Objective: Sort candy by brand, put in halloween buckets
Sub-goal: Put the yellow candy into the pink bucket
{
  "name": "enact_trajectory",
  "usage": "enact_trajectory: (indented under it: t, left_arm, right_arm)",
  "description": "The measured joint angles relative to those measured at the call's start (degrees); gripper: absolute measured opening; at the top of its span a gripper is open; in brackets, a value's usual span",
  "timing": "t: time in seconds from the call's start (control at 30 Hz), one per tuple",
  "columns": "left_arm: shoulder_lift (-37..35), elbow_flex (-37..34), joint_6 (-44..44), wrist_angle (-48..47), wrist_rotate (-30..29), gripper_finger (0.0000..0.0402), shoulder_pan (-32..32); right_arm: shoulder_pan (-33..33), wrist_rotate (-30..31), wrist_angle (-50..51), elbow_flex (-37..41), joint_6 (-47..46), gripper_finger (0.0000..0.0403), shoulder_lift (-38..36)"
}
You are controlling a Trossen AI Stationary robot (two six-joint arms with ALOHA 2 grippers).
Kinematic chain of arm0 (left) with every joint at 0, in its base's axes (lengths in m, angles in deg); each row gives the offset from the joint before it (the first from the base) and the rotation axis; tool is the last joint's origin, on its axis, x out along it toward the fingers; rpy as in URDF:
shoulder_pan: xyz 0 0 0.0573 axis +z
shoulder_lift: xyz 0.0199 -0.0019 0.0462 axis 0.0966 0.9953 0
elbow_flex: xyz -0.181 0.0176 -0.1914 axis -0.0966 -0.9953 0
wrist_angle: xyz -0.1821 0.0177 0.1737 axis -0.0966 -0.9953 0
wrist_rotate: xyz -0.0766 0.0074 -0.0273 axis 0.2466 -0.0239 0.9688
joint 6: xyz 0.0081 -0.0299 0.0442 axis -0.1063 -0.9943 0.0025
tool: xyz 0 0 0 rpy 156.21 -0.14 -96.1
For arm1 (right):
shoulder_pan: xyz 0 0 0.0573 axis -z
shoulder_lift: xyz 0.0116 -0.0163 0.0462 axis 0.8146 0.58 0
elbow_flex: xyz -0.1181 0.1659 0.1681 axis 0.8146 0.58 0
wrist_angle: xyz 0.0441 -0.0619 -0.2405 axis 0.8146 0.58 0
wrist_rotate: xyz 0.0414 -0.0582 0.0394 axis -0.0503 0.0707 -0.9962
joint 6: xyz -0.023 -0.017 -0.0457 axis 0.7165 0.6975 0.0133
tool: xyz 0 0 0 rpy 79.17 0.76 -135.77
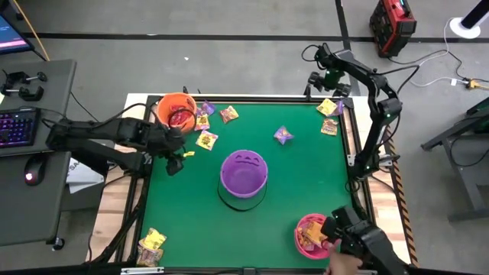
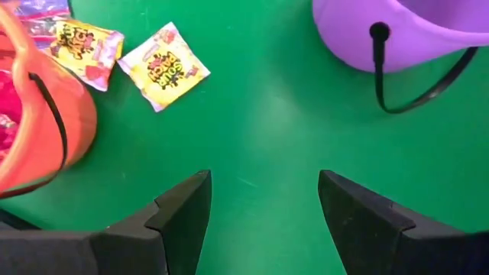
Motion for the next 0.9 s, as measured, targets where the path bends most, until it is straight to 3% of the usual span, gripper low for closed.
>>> enact_trajectory:
  t: [0.1,0.33,0.57,0.9]
  left_arm:
    - [-0.9,0.0,-1.1,0.0,0.1,0.0229,0.0]
    - [-2.2,0.0,-2.4,0.0,0.0,0.0229,0.0]
    - [-2.3,0.0,-2.7,0.1,-0.3,0.0229,0.0]
    - [-2.3,0.0,-1.1,0.1,-0.5,0.0229,0.0]
  right_arm:
    - [1.1,-4.3,-1.1,0.0,1.4,0.0266,1.3]
    - [0.8,-1.0,-0.8,0.0,0.7,0.0266,2.3]
    - [-1.4,0.3,4.1,0.0,8.4,0.0266,4.1]
    - [-2.4,1.0,1.5,-2.8,13.8,0.0266,0.7]
